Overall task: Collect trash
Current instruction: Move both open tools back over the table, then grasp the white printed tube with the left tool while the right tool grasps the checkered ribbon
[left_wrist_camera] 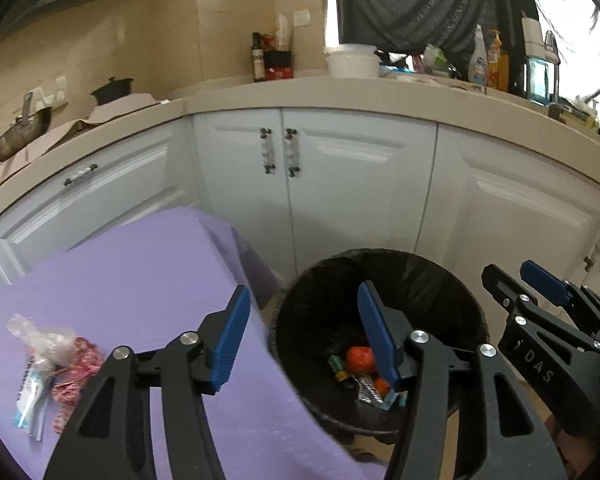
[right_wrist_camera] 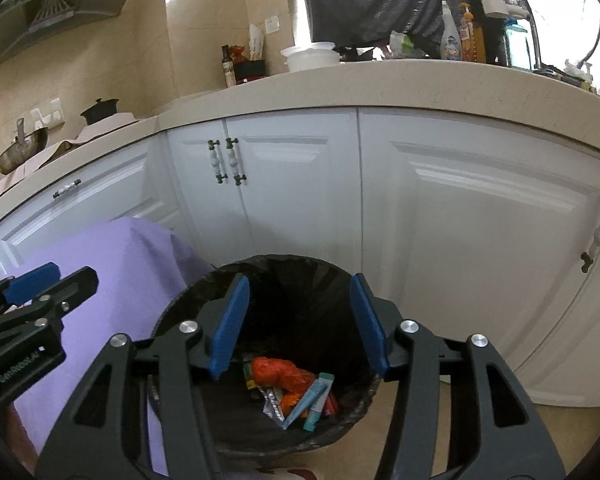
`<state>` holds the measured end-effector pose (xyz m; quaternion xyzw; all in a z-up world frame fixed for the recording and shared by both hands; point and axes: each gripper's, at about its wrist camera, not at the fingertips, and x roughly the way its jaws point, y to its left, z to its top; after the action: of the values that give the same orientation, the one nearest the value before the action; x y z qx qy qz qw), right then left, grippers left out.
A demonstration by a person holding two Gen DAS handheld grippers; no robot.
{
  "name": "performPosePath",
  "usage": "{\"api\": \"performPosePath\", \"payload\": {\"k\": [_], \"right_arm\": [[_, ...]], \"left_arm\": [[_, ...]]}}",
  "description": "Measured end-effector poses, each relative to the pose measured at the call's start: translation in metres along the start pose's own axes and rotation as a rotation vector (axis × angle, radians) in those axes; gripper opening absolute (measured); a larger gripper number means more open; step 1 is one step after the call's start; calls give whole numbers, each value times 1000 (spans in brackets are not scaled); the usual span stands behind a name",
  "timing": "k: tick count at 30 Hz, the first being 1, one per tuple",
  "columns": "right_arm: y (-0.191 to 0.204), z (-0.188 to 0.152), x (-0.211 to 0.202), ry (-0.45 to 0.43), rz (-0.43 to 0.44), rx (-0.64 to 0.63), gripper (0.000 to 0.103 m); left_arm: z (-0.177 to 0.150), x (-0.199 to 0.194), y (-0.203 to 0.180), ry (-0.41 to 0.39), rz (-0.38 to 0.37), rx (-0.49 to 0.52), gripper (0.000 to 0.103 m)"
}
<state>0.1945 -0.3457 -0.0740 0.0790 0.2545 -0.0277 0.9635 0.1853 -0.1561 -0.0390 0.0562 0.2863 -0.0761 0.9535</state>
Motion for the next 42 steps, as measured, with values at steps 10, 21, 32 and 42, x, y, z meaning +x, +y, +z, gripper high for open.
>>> {"api": "performPosePath", "payload": {"k": [10, 21, 32, 42], "right_arm": [[64, -4, -9, 24, 128, -36, 52], [158, -21, -28, 87, 291, -133, 53], [236, -40, -43, 135, 391, -238, 53], [265, -47, -47, 165, 415, -285, 53]], "left_arm": [[-24, -27, 69, 14, 137, -67, 59], [-68, -58, 162, 66, 325, -184, 64], [-95, -47, 205, 190, 277, -271, 69], [-98, -49, 211, 183, 207, -286, 14]]}}
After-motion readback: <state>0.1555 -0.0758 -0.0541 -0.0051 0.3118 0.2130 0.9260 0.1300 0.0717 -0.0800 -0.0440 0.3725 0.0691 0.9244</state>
